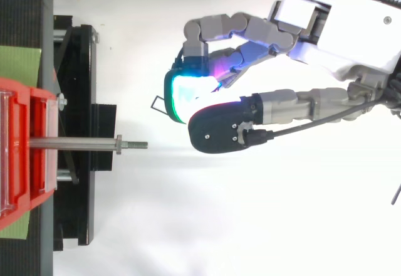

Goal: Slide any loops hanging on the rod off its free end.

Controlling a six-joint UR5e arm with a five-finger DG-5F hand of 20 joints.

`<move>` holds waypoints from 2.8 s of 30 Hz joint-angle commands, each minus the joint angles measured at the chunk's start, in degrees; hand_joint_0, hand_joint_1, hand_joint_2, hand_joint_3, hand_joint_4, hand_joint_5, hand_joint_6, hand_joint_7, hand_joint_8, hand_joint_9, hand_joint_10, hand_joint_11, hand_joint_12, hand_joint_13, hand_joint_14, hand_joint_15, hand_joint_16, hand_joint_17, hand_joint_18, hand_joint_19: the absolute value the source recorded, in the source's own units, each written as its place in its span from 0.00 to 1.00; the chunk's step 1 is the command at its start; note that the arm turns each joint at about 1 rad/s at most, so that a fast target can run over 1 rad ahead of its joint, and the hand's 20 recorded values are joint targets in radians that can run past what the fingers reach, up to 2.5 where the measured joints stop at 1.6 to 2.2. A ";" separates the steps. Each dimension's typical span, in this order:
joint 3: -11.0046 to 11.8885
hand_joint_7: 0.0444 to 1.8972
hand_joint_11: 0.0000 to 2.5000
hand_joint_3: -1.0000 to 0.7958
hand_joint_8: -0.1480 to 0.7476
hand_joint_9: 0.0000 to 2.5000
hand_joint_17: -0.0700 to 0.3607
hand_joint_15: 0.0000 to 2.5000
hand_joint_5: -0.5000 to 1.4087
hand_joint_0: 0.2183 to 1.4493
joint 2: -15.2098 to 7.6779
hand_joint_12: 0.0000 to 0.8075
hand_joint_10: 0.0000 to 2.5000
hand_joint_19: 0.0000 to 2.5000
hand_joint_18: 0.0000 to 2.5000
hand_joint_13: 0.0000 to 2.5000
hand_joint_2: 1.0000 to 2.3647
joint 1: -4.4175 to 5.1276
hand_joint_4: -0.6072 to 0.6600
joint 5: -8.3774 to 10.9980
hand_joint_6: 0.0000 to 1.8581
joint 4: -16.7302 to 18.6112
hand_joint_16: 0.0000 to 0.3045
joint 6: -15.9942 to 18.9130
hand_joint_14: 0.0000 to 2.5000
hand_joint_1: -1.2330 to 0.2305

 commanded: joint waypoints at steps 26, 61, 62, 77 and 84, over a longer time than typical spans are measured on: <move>-0.03 0.67 0.14 0.49 0.46 0.32 0.40 0.02 0.19 0.38 0.06 0.39 0.00 0.17 0.28 0.25 0.02 0.17 0.61 -0.44 0.33 -4.32 0.15 0.28 0.00 0.39; -0.03 0.81 0.12 0.42 0.43 0.36 0.40 0.03 0.23 0.31 0.06 0.39 0.00 0.20 0.27 0.24 0.01 0.35 0.53 -1.41 0.29 -6.07 0.15 0.46 0.00 0.48; -0.03 0.80 0.12 0.41 0.43 0.36 0.40 0.03 0.23 0.31 0.06 0.39 0.00 0.20 0.27 0.24 0.01 0.35 0.53 -1.41 0.29 -6.07 0.15 0.46 0.00 0.48; -0.03 0.74 0.12 0.35 0.43 0.37 0.40 0.02 0.22 0.31 0.06 0.39 0.00 0.20 0.27 0.24 0.01 0.35 0.54 -1.41 0.32 -6.43 0.15 0.63 0.00 0.51; -0.03 0.76 0.12 0.36 0.43 0.37 0.40 0.03 0.23 0.31 0.06 0.38 0.00 0.20 0.27 0.24 0.01 0.35 0.54 -1.32 0.30 -6.51 0.15 0.63 0.00 0.51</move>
